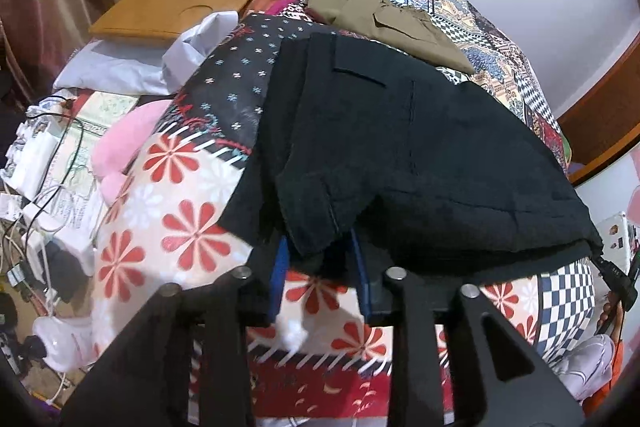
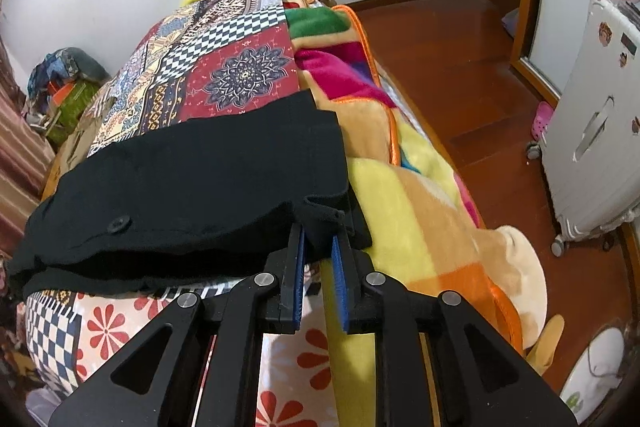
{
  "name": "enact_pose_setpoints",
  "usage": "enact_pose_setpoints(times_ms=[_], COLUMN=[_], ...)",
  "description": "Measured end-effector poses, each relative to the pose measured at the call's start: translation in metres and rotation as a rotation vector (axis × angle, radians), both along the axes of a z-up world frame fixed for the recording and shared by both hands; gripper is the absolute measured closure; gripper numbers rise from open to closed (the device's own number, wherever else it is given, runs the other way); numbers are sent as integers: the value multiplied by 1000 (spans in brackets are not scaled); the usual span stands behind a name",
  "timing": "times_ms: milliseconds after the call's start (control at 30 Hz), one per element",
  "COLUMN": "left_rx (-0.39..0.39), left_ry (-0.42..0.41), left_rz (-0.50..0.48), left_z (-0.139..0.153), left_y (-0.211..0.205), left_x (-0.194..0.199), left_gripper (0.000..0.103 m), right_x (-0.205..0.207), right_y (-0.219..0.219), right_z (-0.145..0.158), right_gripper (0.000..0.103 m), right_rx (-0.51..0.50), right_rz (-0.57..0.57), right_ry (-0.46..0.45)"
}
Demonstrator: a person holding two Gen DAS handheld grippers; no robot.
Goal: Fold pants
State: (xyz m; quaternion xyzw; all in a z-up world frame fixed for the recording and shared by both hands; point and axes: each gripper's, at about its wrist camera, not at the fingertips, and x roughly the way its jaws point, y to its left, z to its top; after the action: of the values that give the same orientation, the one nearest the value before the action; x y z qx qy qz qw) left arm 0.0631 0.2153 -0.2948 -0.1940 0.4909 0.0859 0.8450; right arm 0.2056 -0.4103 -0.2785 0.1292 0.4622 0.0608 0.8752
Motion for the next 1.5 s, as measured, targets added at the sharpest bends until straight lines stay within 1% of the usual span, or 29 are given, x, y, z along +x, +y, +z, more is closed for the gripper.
enact_pose_setpoints(times_ms=[100, 167, 233, 300, 367, 500, 567, 633, 700, 900, 1033, 1133, 1200, 1300, 1400, 1500], left_rx=[16, 32, 52, 87, 115, 153, 163, 165, 157, 158, 164, 169, 166, 153, 124, 96], left_ry=[17, 19, 12, 3, -18, -70, -91, -102, -108, -113, -124, -131, -134, -127, -97, -55], left_rz=[3, 1, -10, -17, -27, -49, -80, -111, -152, -291, -365, -418, -449, -484, -529, -566], left_z=[7, 13, 23, 36, 49, 74, 83, 88, 90, 88, 87, 84, 80, 70, 50, 29], left_y=[1, 1, -1, -3, -8, -22, -35, -48, -63, -126, -171, -209, -231, -259, -292, -313], left_x=[-6, -8, -10, -9, -6, 5, 18, 31, 47, 106, 145, 174, 189, 204, 216, 219], left_gripper=[69, 69, 69, 69, 69, 57, 57, 56, 53, 52, 51, 47, 44, 43, 43, 42], right_x=[-2, -3, -6, -8, -9, -9, -11, -12, -12, 7, 28, 47, 59, 81, 101, 114], right_y=[-5, -9, -12, -15, -16, -10, -10, -12, -14, -11, -6, -2, -1, -1, 0, 0], right_z=[2, 3, 4, 7, 12, 26, 32, 38, 44, 62, 60, 48, 39, 18, -4, -21], right_gripper=[86, 81, 79, 78, 78, 78, 78, 78, 78, 78, 75, 69, 68, 68, 68, 68], right_rx=[5, 10, 16, 21, 5, -67, -83, -77, -72, -96, -99, -126, -121, -99, -86, -74], right_rz=[-8, -17, -25, -28, -20, 3, 7, 5, 6, 28, 50, 61, 68, 74, 80, 90], right_ry=[15, 25, 30, 35, 31, 6, -8, -20, -36, -95, -108, -106, -92, -48, 1, 38])
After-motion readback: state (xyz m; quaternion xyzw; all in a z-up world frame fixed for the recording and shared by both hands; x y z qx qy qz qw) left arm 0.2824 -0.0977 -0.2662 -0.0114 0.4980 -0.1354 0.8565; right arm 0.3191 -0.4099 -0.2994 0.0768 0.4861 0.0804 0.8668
